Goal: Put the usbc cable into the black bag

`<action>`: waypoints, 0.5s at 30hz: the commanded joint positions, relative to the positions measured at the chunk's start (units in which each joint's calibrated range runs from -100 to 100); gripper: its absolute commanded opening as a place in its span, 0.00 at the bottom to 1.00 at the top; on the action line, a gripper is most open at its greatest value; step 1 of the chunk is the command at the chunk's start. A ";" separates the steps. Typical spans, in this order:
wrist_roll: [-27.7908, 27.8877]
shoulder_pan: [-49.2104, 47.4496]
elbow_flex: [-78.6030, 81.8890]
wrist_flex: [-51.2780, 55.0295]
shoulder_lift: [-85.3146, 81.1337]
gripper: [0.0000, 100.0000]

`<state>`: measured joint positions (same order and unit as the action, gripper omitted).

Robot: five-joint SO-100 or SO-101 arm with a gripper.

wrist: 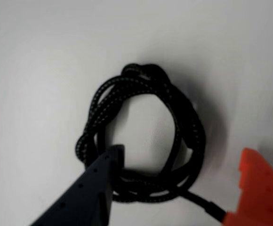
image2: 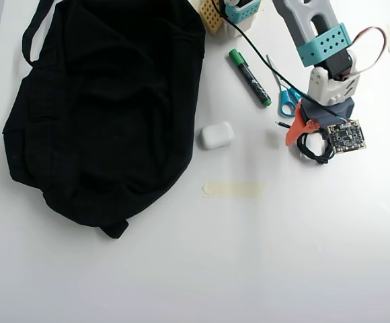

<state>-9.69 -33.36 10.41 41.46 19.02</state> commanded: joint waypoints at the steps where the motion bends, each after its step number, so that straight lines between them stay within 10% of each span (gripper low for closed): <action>1: 0.36 -0.22 -4.03 -0.89 1.23 0.32; 15: 0.41 -1.27 -6.73 -0.89 8.37 0.31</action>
<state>-9.30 -33.72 4.95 41.12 26.86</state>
